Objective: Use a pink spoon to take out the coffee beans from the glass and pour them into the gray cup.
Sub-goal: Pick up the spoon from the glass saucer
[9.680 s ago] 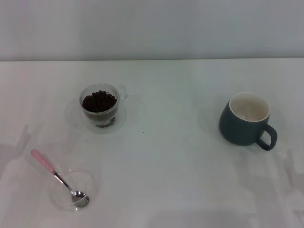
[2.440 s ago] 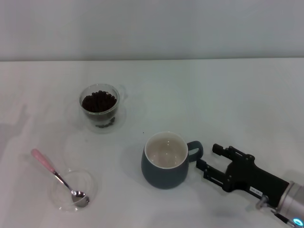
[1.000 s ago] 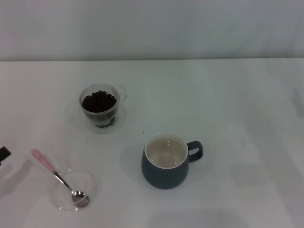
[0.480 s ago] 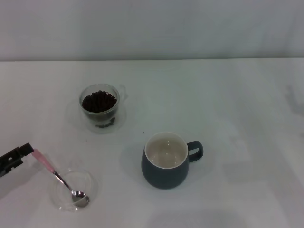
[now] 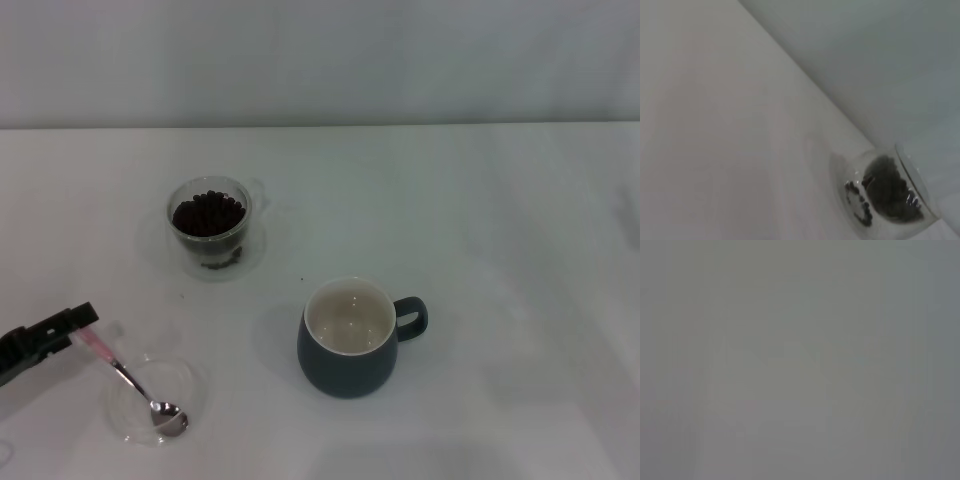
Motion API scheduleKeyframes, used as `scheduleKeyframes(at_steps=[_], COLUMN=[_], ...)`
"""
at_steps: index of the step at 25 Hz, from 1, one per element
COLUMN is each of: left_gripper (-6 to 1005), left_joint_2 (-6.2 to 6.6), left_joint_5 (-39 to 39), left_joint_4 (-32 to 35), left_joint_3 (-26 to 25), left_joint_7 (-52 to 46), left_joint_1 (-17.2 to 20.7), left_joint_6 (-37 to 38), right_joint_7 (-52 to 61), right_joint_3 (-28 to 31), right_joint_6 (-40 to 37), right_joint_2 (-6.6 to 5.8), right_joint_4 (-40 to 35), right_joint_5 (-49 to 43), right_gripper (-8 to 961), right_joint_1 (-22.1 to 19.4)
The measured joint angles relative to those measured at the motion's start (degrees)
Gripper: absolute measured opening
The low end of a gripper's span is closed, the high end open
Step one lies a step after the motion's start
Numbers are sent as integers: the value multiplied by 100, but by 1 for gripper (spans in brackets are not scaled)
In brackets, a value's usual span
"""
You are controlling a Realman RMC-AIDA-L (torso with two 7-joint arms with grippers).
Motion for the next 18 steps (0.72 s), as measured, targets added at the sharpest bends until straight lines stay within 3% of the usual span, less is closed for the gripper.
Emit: scheduleKeyframes(at_steps=[18], left_gripper=[877], left_joint_2=[-63], left_joint_5=[156], left_joint_4=[7], left_joint_3=[-16], left_joint_7=[-197], left_joint_1=[-136], left_joint_6=[294], right_joint_7=[4], right_joint_3=[-10], right_joint_6=[-99], right_joint_2=[-18], right_joint_4=[18], right_joint_5=[16], right_gripper=[740], right_joint_1=[-278])
